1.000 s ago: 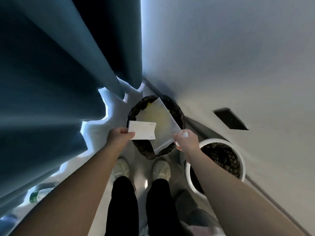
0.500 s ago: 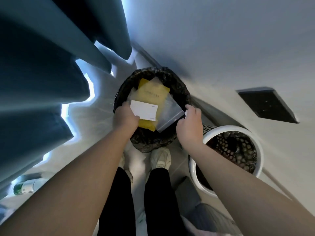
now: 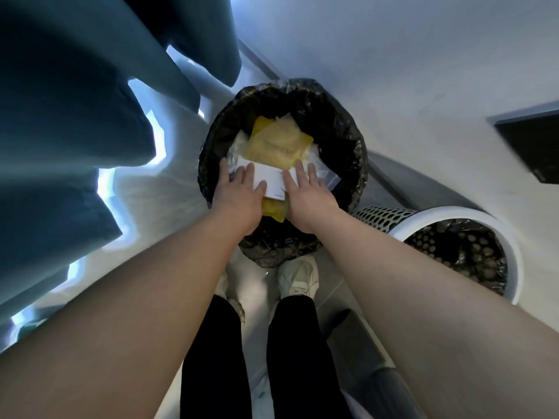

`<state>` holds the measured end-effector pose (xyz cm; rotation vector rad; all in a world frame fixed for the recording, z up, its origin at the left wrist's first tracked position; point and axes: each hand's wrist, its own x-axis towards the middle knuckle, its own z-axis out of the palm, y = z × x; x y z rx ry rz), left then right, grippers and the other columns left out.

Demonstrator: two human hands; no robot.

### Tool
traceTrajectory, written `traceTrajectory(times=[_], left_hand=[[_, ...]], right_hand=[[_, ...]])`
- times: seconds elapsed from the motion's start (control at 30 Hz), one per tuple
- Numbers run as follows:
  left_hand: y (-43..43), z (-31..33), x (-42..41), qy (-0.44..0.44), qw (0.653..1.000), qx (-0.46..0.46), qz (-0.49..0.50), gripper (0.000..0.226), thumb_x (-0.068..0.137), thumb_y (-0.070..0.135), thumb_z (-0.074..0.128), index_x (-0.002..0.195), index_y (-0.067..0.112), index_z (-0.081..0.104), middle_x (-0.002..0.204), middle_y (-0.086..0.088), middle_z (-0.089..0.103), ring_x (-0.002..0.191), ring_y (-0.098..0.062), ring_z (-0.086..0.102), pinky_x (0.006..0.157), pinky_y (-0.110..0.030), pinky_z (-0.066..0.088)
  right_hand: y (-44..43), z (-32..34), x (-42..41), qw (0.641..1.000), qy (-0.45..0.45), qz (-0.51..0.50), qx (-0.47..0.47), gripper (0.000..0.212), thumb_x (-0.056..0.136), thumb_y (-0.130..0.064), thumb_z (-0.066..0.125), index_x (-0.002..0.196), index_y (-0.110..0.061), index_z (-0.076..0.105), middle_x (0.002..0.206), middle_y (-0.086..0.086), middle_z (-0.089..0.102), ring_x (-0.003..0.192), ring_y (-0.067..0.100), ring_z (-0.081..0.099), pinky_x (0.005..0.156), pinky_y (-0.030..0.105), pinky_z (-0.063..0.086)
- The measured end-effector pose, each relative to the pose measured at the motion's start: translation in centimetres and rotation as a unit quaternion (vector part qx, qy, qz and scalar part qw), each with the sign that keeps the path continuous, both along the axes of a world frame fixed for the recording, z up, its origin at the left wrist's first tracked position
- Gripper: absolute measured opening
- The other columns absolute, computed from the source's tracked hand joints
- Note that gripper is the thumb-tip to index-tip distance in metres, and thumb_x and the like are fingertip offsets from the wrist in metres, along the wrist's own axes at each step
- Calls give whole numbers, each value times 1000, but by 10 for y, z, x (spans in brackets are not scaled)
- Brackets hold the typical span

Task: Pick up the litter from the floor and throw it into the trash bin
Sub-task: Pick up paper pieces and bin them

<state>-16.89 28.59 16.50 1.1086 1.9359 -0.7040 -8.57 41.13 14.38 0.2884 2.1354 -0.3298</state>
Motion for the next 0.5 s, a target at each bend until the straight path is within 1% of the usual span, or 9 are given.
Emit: traceTrajectory(times=[0.07,0.2,0.27,0.33,0.5], left_hand=[[2,-3,-1,5,1000,-8,-11,65,98,45,31,153,24,4,159,-18,-6,147,-32,1,109,-62,-14],[-2,29,0,8,999,37,1,65,98,52,25,153,23,7,159,-17,-3,147,-32,-2,110,-61,-14],[-8,59,0,10,998,63,23,67,97,55,24,153,23,7,160,-15,-4,147,-31,-4,111,-61,-12],[-17,96,-3,15,995,79,55,69,96,57,25,153,23,6,160,-13,-5,147,-31,-6,113,-62,-10],[-49,205,-4,43,979,130,148,73,94,60,27,153,24,3,161,-10,-6,147,-31,-8,112,-63,-7]], right_hand=[[6,-1,-4,1000,-9,-13,-3,83,96,-24,48,153,-17,-11,159,14,-20,146,37,-14,120,48,7],[11,34,-1,999,51,-3,7,75,98,-36,43,155,-17,-3,159,18,-14,147,37,-12,120,46,4],[11,64,4,998,65,-4,19,73,99,-38,40,155,-19,-2,160,18,-14,147,37,-12,120,48,5],[9,99,9,997,75,-21,29,75,98,-41,42,155,-22,-3,160,16,-14,147,37,-12,120,50,6],[-10,208,19,990,124,-40,61,80,94,-56,42,154,-29,-4,161,10,-12,148,34,-12,117,59,3]])
